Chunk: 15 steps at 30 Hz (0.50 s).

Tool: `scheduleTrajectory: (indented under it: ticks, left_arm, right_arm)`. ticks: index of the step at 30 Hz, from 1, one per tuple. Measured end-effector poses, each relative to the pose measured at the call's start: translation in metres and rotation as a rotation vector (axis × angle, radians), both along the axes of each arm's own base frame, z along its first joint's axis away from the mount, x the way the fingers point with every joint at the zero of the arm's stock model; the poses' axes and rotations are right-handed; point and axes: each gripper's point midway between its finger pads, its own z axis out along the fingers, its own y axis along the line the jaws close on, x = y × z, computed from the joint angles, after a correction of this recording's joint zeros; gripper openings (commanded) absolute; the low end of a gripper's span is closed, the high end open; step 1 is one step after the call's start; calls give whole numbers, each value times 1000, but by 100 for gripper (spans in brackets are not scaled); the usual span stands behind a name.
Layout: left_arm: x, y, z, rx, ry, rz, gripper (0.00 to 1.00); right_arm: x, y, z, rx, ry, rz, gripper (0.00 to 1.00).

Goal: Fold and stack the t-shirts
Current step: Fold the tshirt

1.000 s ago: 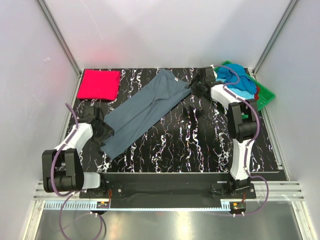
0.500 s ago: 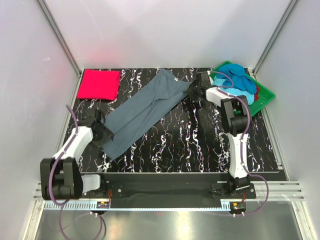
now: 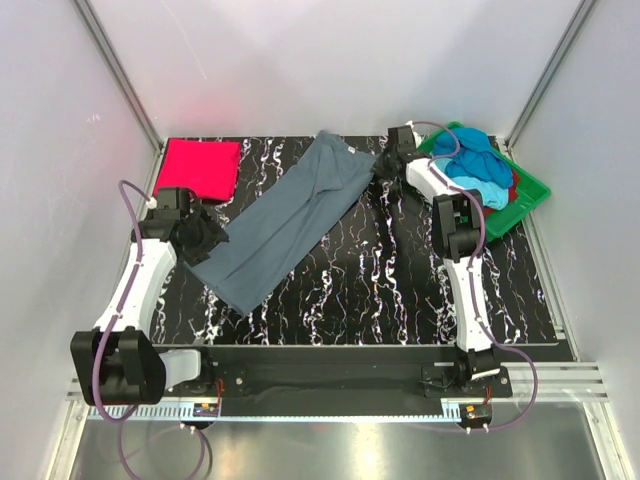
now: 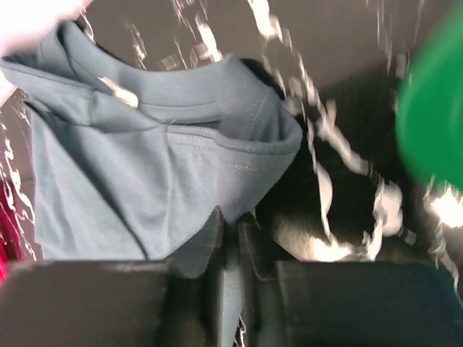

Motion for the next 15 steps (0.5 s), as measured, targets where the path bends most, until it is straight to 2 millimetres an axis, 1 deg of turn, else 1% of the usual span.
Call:
scheduleTrajectory:
  ticks: [2, 3, 4, 6, 7, 8, 11, 12, 15]
  left_arm:
    - [5, -5, 5, -14, -23, -35, 66]
    - [7, -8, 6, -20, -35, -57, 66]
    - [8, -10, 7, -27, -43, -79, 66]
    - [11, -15, 10, -36, -62, -120, 66]
    - [13, -17, 11, -39, -76, -139, 67]
    - [15, -17, 12, -37, -88, -151, 67]
    - [22, -16, 12, -20, -108, -170, 67]
    - [24, -15, 11, -12, -108, -169, 67]
    - [26, -10, 10, 4, -112, -158, 67]
  right_arm:
    - [16, -4, 14, -17, -26, 21, 41]
    - [24, -6, 23, -20, -45, 38, 45]
    - [32, -7, 34, -23, -70, 50, 51]
    - [34, -9, 49, -30, -89, 75, 53]
    - [33, -10, 55, -35, -94, 80, 56]
    - [27, -10, 58, -40, -87, 87, 57]
    - [-2, 0, 61, -55, -29, 111, 60]
    - [-17, 7, 61, -60, -3, 119, 60]
    - [-73, 42, 65, -58, 64, 162, 59]
